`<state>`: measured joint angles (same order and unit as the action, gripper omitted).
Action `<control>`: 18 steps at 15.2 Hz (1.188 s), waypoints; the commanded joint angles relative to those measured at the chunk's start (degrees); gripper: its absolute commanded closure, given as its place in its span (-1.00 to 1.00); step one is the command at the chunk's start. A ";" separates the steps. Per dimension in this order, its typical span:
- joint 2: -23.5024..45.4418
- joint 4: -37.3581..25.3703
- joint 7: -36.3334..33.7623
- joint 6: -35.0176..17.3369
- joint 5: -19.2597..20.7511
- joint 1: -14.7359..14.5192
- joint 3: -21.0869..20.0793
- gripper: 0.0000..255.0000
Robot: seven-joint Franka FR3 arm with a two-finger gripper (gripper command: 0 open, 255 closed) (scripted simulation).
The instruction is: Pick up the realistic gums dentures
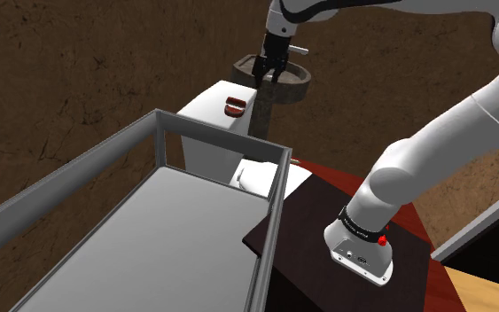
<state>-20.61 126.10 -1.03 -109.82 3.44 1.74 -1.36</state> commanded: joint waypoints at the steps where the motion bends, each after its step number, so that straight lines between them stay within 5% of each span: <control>1: 4.63 -2.68 -0.26 -1.70 0.20 0.38 0.25 -1.00; 15: 36.89 -30.03 -1.51 -4.55 0.25 2.40 1.99 -1.00; 18: 37.47 -29.21 -1.59 -5.93 0.27 2.42 2.02 -1.00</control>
<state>16.47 96.63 -2.48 -115.10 3.70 4.19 0.66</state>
